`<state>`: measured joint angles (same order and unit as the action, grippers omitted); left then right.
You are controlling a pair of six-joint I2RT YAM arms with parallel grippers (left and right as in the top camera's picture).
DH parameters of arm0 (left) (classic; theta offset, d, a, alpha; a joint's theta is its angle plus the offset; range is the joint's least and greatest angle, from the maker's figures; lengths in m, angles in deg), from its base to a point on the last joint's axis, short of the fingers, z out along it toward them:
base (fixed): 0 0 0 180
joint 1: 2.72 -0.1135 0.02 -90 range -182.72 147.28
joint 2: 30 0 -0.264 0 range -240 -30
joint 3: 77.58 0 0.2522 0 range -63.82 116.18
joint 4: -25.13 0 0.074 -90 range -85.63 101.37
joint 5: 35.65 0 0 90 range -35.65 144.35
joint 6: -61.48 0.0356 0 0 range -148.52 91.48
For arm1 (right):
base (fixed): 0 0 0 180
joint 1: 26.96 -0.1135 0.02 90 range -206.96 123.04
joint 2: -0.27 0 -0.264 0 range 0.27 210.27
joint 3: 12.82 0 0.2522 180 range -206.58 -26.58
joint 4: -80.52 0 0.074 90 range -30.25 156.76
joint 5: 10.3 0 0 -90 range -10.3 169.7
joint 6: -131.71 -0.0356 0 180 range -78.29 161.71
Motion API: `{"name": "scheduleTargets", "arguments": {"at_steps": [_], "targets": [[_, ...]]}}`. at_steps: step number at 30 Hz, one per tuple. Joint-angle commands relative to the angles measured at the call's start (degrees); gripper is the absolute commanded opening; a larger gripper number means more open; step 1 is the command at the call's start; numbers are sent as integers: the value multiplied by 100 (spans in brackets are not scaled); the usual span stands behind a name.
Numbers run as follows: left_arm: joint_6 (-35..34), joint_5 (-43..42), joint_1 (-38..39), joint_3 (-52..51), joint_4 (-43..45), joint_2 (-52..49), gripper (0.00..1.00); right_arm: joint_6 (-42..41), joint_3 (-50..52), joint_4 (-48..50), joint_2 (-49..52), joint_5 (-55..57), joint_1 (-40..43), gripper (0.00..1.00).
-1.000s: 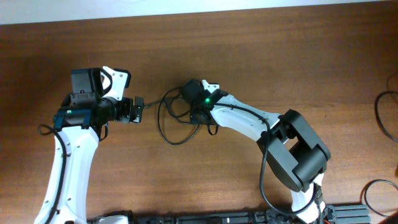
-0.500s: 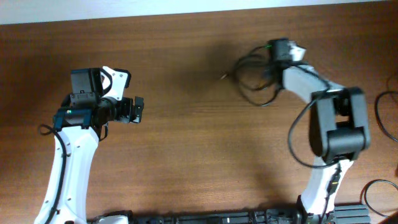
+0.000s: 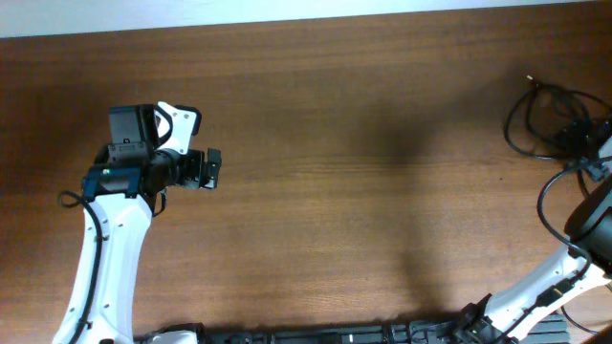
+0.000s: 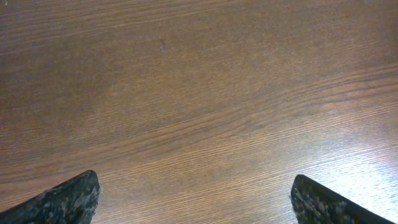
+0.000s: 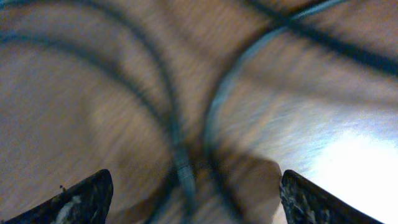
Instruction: Untangle cables
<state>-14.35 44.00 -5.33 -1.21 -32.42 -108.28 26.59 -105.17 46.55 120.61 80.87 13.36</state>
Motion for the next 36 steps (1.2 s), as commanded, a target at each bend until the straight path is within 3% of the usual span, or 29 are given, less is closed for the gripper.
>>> {"name": "scheduleTargets", "arguments": {"at_steps": [1,9,15,16,18,36], "targets": [[90,-81,-28,31,-2,39,99,262,-302,-452,-601,-463,-422,86],[90,-81,-28,31,-2,39,99,269,-614,-2004,-3104,-999,-2271,87],[90,-81,-28,31,-2,39,99,269,-612,-2857,-3517,-1215,-4354,89],[90,-81,-28,33,-2,39,99,269,-612,-2979,-3491,-1213,-4653,99],[90,-81,-28,31,-2,39,99,269,-610,-3029,-3467,-1213,-5040,99],[92,-81,-28,31,-4,39,99,269,-610,-3053,-3467,-1213,-5342,99]]}}
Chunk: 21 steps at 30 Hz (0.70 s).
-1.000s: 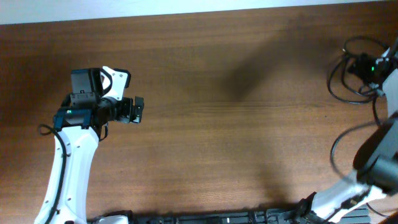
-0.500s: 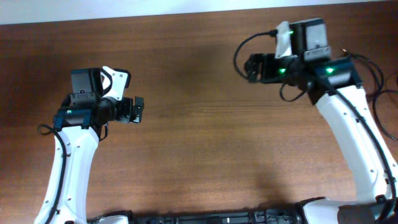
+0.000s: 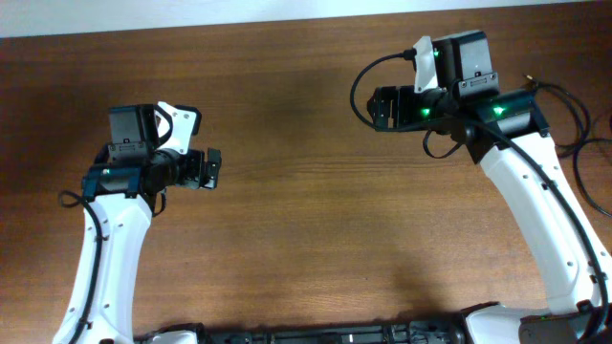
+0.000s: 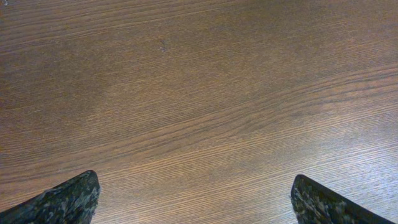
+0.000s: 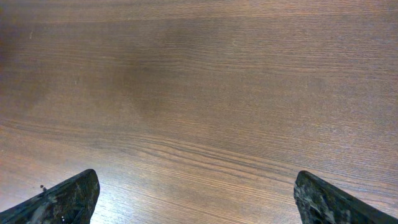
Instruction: Untangle cables
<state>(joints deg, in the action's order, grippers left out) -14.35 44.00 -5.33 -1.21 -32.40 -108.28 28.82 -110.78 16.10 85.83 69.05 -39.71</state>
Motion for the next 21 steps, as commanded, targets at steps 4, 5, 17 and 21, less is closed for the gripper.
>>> {"name": "scheduleTargets", "arguments": {"at_steps": [4,5,17,21], "targets": [[92,70,-26,31,-9,85,99,46,-48,-9,11,-31,-35,99],[92,70,-26,31,-17,160,99,46,-48,-7,11,-31,-37,99],[90,-236,63,-4400,4940,3595,99,46,-48,-9,11,-31,-37,99],[92,-173,59,-5193,5635,4750,99,46,-48,-9,11,-31,-35,99]]}}
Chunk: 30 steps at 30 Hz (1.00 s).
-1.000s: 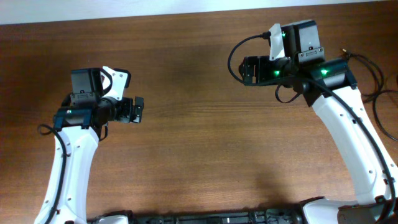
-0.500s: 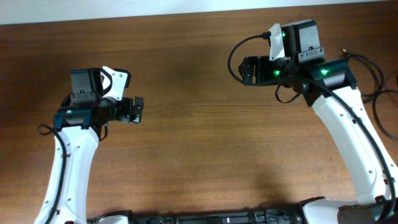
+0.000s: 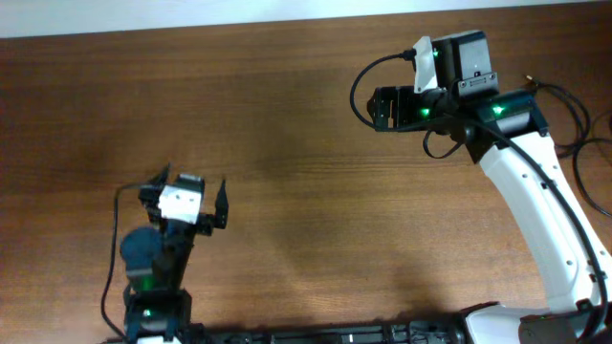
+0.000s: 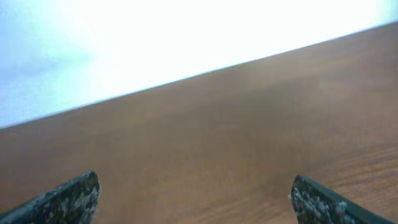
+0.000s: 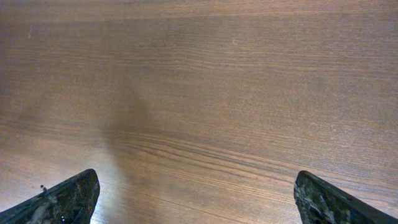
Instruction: Untangle cables
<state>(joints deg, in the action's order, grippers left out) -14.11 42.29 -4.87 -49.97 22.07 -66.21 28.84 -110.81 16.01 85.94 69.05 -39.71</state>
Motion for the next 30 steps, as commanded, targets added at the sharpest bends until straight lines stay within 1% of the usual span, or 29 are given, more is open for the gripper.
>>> {"name": "scheduleTargets", "arguments": {"at_steps": [1,5,8,11,12,13,14,15,16,17,30], "targets": [[68,55,11,-407,190,780,99,44,-46,2,0,-31,-37,99],[66,269,13,-859,238,1582,99,44,-46,2,0,-31,-35,99],[66,282,13,-1351,529,1982,99,44,-46,0,0,-31,-35,99],[68,487,11,-1331,7,2369,99,44,-46,0,0,-31,-35,99],[68,577,11,-1331,-295,2573,99,44,-46,2,0,-31,-37,99],[70,614,11,-1331,-647,2800,99,44,-46,2,0,-31,-35,99],[70,654,11,-1331,-1320,3222,99,44,-46,0,0,-31,-35,99],[17,717,13,-1333,-1523,3473,99,44,-46,0,0,-31,-35,99],[42,726,13,-1333,-1506,3622,99,44,-46,2,0,-31,-35,99],[225,697,0,-1333,-1482,3593,99,44,-46,0,0,-31,-37,99],[153,737,2,-1333,-1508,3591,99,44,-46,2,0,-31,-35,99]]}}
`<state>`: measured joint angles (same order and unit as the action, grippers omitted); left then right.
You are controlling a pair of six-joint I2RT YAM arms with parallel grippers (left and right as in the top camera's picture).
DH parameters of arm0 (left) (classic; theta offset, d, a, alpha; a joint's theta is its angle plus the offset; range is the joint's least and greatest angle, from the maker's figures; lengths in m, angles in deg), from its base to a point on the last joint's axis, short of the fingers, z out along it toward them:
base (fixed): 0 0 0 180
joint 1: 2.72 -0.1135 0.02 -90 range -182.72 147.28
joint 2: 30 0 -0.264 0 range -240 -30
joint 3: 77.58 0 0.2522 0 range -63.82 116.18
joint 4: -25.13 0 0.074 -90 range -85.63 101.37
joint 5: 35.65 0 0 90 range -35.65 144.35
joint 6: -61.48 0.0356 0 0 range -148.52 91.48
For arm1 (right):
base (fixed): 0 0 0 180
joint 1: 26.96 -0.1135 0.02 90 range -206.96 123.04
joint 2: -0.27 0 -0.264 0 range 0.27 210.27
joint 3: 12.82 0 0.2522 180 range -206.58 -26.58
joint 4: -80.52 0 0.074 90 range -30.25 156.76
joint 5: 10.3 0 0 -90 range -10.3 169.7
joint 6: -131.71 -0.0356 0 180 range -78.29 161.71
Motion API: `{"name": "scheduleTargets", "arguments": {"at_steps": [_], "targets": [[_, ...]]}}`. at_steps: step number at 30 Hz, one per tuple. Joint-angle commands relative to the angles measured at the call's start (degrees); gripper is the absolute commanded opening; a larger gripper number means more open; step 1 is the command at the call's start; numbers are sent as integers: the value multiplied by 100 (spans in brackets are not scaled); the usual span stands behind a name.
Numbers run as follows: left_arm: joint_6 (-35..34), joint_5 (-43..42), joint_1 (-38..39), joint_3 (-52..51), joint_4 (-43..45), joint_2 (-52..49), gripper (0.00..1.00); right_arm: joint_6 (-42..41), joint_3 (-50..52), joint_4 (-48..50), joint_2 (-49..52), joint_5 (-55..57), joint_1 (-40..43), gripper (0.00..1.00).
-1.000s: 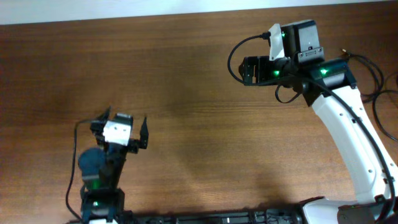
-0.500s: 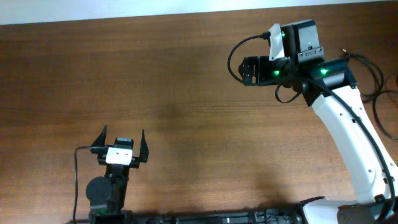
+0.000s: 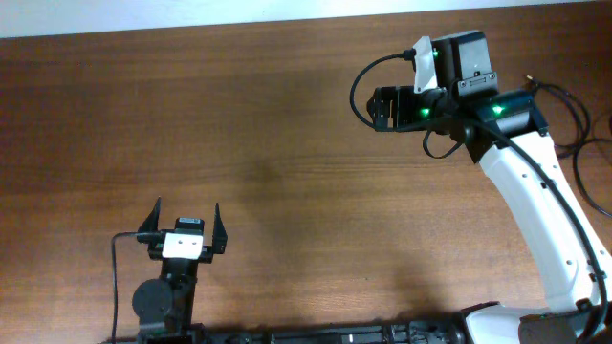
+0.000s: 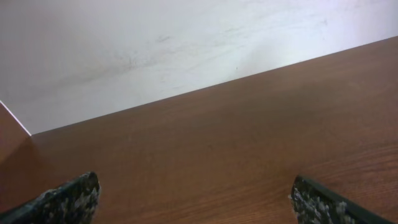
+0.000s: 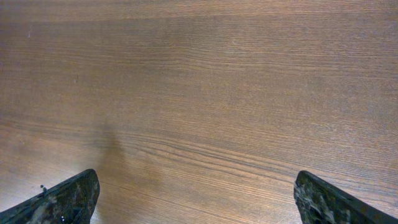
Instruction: Untangle cables
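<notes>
A tangle of black cables (image 3: 579, 110) lies at the table's far right edge, partly hidden behind my right arm. My right gripper (image 3: 370, 107) hangs open over bare wood right of the table's middle, well left of the cables; the right wrist view shows that gripper (image 5: 197, 186) with only wood grain between its fingertips (image 5: 74, 196). My left gripper (image 3: 185, 206) is folded back at the near edge, open and empty. In the left wrist view this gripper (image 4: 193, 190) faces across the table toward the wall.
The brown wooden table (image 3: 287, 143) fills the overhead view. A white wall (image 4: 155, 43) rises behind its far edge. A thin black lead (image 3: 359, 81) loops from my right wrist camera.
My left arm has sunk lower toward the near edge, its gripper still open. Its wrist view now shows the wall sharply. The right arm and the cables have not moved.
First my left gripper hung open over the table's left side, and my right gripper was at the far right over the cables. Then the right gripper stood open over bare wood right of centre. After that the left arm was folded back at the near edge, now lower.
</notes>
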<state>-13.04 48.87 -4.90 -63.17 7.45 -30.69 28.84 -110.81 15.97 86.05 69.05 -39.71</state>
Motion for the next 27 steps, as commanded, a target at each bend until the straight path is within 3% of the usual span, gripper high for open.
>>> {"name": "scheduleTargets", "arguments": {"at_steps": [1,24,27], "targets": [[46,79,4,-13,-46,39,99,44,-46,4,-11,-31,-35,99],[46,79,4,-13,-46,39,99,44,-46,0,-11,-28,-35,99],[46,79,4,-13,-46,39,99,44,-46,11,-13,374,-37,99]]}}
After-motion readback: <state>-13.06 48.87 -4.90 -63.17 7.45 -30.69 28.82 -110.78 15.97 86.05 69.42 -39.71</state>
